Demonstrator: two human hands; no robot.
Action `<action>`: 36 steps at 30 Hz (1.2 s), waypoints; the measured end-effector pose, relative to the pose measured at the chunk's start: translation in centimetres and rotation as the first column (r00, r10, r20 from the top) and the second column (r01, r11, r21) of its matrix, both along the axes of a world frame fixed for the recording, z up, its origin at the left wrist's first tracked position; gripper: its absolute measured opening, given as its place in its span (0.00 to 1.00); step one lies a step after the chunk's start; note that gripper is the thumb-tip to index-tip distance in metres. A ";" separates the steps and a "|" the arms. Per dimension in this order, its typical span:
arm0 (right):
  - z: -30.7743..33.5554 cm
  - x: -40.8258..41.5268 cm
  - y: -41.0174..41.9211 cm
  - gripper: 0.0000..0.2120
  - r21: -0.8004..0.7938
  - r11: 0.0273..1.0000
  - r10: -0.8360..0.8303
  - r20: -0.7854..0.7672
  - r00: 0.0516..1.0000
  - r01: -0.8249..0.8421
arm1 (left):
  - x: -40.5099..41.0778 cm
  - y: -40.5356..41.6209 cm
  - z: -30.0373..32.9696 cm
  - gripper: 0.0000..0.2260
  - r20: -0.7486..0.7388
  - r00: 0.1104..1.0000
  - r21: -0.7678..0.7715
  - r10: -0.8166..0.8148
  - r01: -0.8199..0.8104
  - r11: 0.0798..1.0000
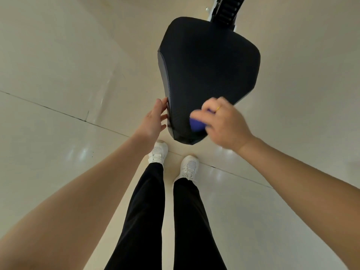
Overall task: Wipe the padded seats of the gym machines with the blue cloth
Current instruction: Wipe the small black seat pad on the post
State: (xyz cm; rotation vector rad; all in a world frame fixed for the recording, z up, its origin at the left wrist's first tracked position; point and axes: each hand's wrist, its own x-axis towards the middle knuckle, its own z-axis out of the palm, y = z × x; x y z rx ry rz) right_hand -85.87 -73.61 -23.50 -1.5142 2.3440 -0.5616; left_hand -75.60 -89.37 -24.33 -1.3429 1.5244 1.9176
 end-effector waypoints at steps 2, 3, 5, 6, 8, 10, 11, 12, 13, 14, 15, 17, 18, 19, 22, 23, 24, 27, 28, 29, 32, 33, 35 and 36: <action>-0.2 -2.1 -1.0 0.20 -0.011 0.909 -0.415 0.072 0.907 0.416 | -0.2 0.1 0.3 0.23 0.019 1.000 -0.010 -0.004 0.004 1.000; -0.5 -3.3 -1.4 0.21 0.049 0.812 -0.583 0.100 0.806 0.582 | -0.3 0.2 0.5 0.23 0.031 1.000 -0.011 0.004 -0.004 1.000; -0.9 -4.0 -2.2 0.20 0.236 0.683 -0.726 0.110 0.679 0.691 | -0.5 0.4 1.1 0.24 0.055 0.998 -0.012 0.031 -0.031 0.999; -1.0 -3.5 -2.6 0.20 0.312 0.698 -0.697 0.089 0.711 0.645 | -0.5 0.6 1.5 0.24 0.062 0.997 -0.017 0.039 -0.038 0.999; -0.4 -1.0 -3.1 0.20 0.371 0.810 -0.500 0.032 0.866 0.454 | -0.5 0.9 2.6 0.25 0.056 0.997 -0.026 0.049 -0.047 0.999; 0.7 1.3 -3.0 0.21 0.388 0.879 -0.335 0.083 0.939 0.279 | -0.2 1.3 3.9 0.24 0.043 0.996 -0.032 0.075 -0.074 0.997; 1.4 1.8 -2.8 0.21 0.417 0.884 -0.311 0.184 0.933 0.212 | 0.0 1.4 4.7 0.24 0.040 0.995 -0.039 0.089 -0.087 0.995; 2.4 1.9 -2.7 0.21 0.446 0.882 -0.316 0.326 0.891 0.150 | 0.2 1.5 5.6 0.24 0.034 0.995 -0.053 0.092 -0.090 0.995; 3.7 1.9 -2.6 0.20 0.461 0.883 -0.338 0.483 0.808 0.094 | 0.4 1.6 6.6 0.24 0.023 0.996 -0.066 0.089 -0.087 0.994; 5.3 2.1 -2.5 0.20 0.451 0.891 -0.354 0.606 0.712 0.058 | 0.6 1.7 7.9 0.24 0.003 0.996 -0.072 0.087 -0.087 0.994; 7.1 2.4 -2.5 0.21 0.417 0.906 -0.362 0.684 0.634 0.067 | 0.8 1.7 9.3 0.23 -0.027 0.996 -0.069 0.084 -0.085 0.994; 10.9 3.0 -2.7 0.22 0.329 0.926 -0.376 0.774 0.510 0.183 | 1.3 1.8 12.4 0.19 -0.107 0.993 -0.057 0.058 -0.065 0.996; 12.8 3.3 -2.9 0.22 0.297 0.926 -0.375 0.802 0.464 0.234 | 1.6 1.8 14.1 0.18 -0.138 0.990 -0.070 0.030 -0.040 0.997; 14.7 3.5 -3.1 0.21 0.274 0.925 -0.368 0.818 0.441 0.263 | 1.8 1.7 15.8 0.18 -0.161 0.987 -0.102 -0.012 -0.004 0.995; 19.9 3.5 -3.8 0.17 0.229 0.931 -0.344 0.810 0.475 0.284 | 3.0 1.2 20.3 0.16 -0.199 0.971 -0.232 -0.130 0.082 0.969; 21.4 3.4 -4.1 0.16 0.215 0.935 -0.334 0.802 0.495 0.283 | 3.6 0.9 21.5 0.14 -0.215 0.962 -0.264 -0.166 0.106 0.959; 22.7 3.3 -4.5 0.16 0.205 0.940 -0.323 0.796 0.512 0.273 | 4.2 0.5 22.6 0.13 -0.228 0.952 -0.292 -0.202 0.131 0.947; 25.7 3.3 -5.8 0.15 0.203 0.958 -0.284 0.783 0.553 0.205 | 6.2 -0.6 25.1 0.08 -0.202 0.931 -0.368 -0.302 0.214 0.905; 26.4 3.5 -6.1 0.15 0.203 0.964 -0.267 0.782 0.563 0.174 | 7.0 -1.0 25.7 0.07 -0.191 0.928 -0.391 -0.320 0.227 0.892; 27.1 3.9 -6.5 0.15 0.204 0.969 -0.247 0.785 0.568 0.139 | 7.7 -1.2 26.2 0.06 -0.186 0.926 -0.416 -0.328 0.228 0.880; 28.5 5.2 -7.4 0.10 0.218 0.976 -0.186 0.806 0.562 0.010 | 10.0 -2.2 27.0 0.05 -0.171 0.931 -0.496 -0.323 0.202 0.844; 28.7 5.7 -7.6 0.10 0.233 0.972 -0.175 0.801 0.572 -0.028 | 10.7 -2.6 27.3 0.06 -0.158 0.932 -0.518 -0.327 0.203 0.831; 28.7 6.6 -8.2 0.12 0.269 0.962 -0.180 0.758 0.628 -0.049 | 11.8 -3.4 27.7 0.06 -0.127 0.928 -0.531 -0.351 0.235 0.814; 28.7 7.1 -8.6 0.11 0.277 0.960 -0.189 0.730 0.656 -0.032 | 12.2 -3.8 27.9 0.07 -0.115 0.923 -0.529 -0.368 0.256 0.809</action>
